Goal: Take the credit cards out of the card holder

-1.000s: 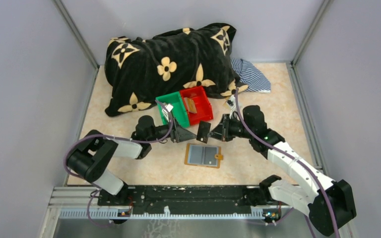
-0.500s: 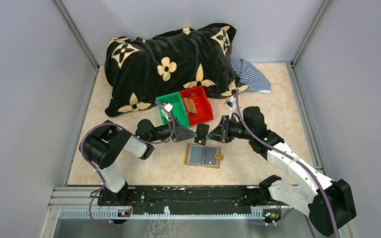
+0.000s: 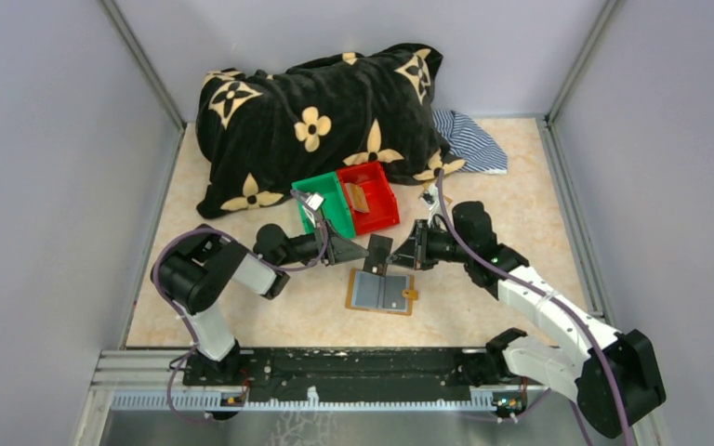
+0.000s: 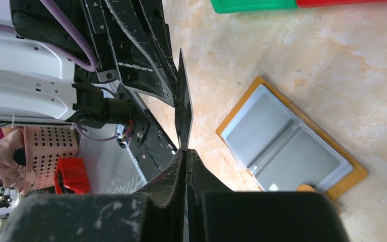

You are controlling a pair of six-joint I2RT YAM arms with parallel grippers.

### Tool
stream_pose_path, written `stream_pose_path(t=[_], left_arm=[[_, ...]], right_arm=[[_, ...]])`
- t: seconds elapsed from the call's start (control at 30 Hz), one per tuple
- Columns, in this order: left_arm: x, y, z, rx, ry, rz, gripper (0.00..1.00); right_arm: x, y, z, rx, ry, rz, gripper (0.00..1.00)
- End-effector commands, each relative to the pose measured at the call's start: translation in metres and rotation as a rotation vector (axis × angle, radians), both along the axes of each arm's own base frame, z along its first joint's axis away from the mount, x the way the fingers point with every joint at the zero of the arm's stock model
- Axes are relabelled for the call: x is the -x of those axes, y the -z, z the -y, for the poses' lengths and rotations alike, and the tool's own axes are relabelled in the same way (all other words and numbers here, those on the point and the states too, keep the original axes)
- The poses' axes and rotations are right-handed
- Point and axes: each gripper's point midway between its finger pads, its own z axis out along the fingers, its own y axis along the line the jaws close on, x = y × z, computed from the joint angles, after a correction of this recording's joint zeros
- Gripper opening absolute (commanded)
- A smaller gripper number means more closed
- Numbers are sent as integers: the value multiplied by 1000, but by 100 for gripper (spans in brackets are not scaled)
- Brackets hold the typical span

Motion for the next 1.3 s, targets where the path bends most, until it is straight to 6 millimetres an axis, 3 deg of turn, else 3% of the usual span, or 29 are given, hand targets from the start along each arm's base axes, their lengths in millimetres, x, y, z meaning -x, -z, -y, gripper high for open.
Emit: stream_pose_path(t=[0.0,0.17,0.27,0.4,0.57,0.97,1.1,1.27], left_arm=[[4,-18,1,62,20,100,0],[6,-20,1,78,31,98,0],[8,-19,1,86,38,86,0],[9,-19,1,103,40,71,0],[8,-17,1,104,27,60,0],[12,-19,5,81,39,81,0],[9,-6,-6,21,-66,47,18],[1,8,-27,-119,-222,90,21]], right_arm=[[-9,-15,-5,-47,-5,57,0],[-11,-15,-7,-63,-8,67,1],[-13,-19,-10,-90,-14,78,19],[-14,-20,-13,-108,-21,83,26],[-14,-20,-12,-105,-13,90,1],[-23,-18,-10,-58,4,108,0],[-38,-21,-6,24,35,129,0],[-60,-34,-14,54,34,154,0]])
